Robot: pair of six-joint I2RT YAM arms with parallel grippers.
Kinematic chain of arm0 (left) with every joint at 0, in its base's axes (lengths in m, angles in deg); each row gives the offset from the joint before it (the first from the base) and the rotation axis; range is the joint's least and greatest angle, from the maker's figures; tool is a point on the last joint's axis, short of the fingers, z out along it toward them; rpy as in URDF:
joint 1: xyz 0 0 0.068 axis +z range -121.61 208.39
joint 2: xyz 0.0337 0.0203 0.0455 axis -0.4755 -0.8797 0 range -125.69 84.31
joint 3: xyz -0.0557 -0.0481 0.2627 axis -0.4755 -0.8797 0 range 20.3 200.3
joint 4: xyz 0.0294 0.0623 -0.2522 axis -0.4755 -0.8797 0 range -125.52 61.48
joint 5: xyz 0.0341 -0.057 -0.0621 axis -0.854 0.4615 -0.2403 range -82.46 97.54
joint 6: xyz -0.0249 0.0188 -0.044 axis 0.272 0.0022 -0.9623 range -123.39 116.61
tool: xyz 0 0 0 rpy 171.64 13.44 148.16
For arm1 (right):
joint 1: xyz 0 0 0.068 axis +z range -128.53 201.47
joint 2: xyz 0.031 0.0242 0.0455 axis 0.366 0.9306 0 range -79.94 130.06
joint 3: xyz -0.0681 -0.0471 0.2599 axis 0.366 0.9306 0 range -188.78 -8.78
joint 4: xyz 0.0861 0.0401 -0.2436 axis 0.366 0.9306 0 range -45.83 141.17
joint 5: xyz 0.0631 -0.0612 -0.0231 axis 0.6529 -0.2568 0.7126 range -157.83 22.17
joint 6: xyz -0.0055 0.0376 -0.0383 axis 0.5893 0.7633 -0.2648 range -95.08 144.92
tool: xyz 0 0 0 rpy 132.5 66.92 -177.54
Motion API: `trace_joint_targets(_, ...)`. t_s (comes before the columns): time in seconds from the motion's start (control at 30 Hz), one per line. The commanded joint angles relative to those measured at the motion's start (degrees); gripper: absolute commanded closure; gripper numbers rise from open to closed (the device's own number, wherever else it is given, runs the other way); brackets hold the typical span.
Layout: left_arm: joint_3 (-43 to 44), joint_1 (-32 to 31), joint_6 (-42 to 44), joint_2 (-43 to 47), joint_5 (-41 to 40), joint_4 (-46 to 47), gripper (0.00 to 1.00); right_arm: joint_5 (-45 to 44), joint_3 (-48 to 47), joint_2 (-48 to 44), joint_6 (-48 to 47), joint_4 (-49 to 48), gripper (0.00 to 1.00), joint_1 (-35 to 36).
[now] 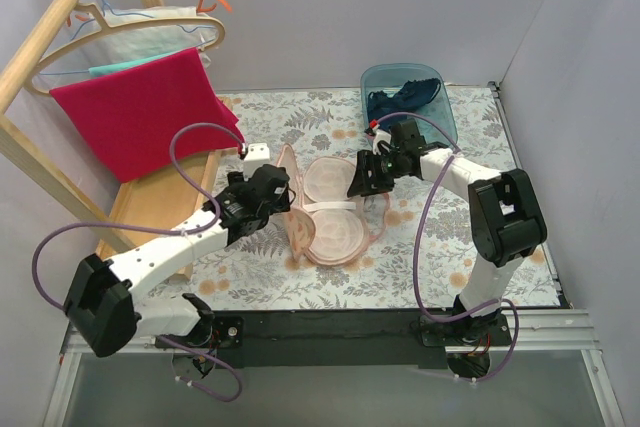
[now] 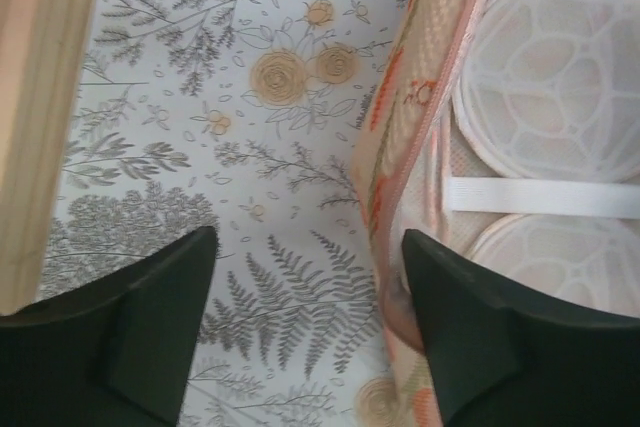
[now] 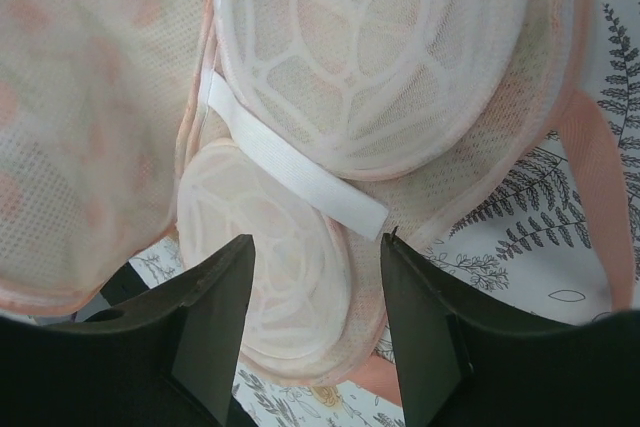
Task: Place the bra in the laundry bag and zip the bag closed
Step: Open the laundry bag at the center of the board.
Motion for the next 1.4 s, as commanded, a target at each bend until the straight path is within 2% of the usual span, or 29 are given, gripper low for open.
trace_joint_targets(0.0,-0.1,0.7,-0.9,8.8,-2.7,-5.6,0.13,-0.3,-2.5,0.8,-1.0,0.7,0.39,0.4)
trace_joint_targets(0.17,2.4,0.7,0.6,13.2,-2.8,-7.1,0.07,-0.1,-3.0,1.1,-1.0,0.7,0.39,0.4)
trace_joint_targets(0.4,5.9,0.7,2.4,12.8,-4.5,-10.0,0.07,-0.3,-3.2,1.5,-0.9,1.0,0.39,0.7)
trace_joint_targets(0.53,5.8,0.7,4.1,13.3,-0.6,-7.6,0.07,-1.1,-3.0,0.3,-1.0,1.1,0.39,0.7)
trace_joint_targets(0.6,4.6,0.7,6.0,13.1,4.5,-3.4,0.06,-0.3,-2.9,-0.4,-0.7,-0.1,0.39,0.7)
trace_joint_targets(0.77,1.8,0.7,4.2,7.3,15.5,4.9,0.05,4.1,-2.3,0.7,1.3,-4.1,0.4,1.2)
trace_joint_targets(0.9,-1.2,0.7,-0.9,-0.8,22.2,9.0,0.06,3.2,-2.9,3.1,1.5,-3.9,0.41,1.7)
trace_joint_targets(1.17,-7.3,0.7,-2.8,-5.3,22.1,13.9,0.03,-4.7,-5.2,7.3,-2.9,4.9,0.41,1.7)
trace_joint_targets(1.37,-8.3,0.7,-4.2,-8.6,23.0,15.1,0.04,-6.9,-6.8,3.9,-5.8,8.8,0.41,1.7)
